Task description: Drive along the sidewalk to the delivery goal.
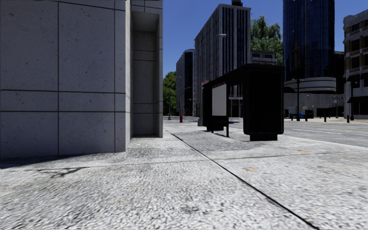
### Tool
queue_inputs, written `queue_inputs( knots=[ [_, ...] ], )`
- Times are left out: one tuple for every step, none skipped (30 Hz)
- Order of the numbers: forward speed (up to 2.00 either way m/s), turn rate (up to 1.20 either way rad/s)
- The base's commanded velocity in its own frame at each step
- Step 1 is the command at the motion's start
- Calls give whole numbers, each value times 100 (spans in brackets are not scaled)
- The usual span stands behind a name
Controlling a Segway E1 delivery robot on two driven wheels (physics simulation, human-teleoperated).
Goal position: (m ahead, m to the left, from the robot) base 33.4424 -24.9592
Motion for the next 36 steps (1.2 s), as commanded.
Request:
queue_inputs(
  knots=[
    [200, 0],
    [200, 0],
    [200, 0],
    [200, 0],
    [200, 0],
    [200, 0],
    [200, 0],
    [200, 0],
    [200, 0],
    [200, 0],
    [200, 0],
    [200, -3],
    [200, -9],
    [200, -10],
    [200, -11],
    [200, -12],
    [200, -12],
    [200, -12],
    [200, -12],
    [200, -12],
    [200, -12],
    [200, -12],
    [200, -12],
    [200, -12],
    [200, -12],
    [200, -12],
    [200, -12],
    [200, -12],
    [200, -12],
    [200, -12],
    [200, -12],
    [200, -12],
    [200, -12],
    [200, -12],
    [200, -12],
    [200, -8]
  ],
)
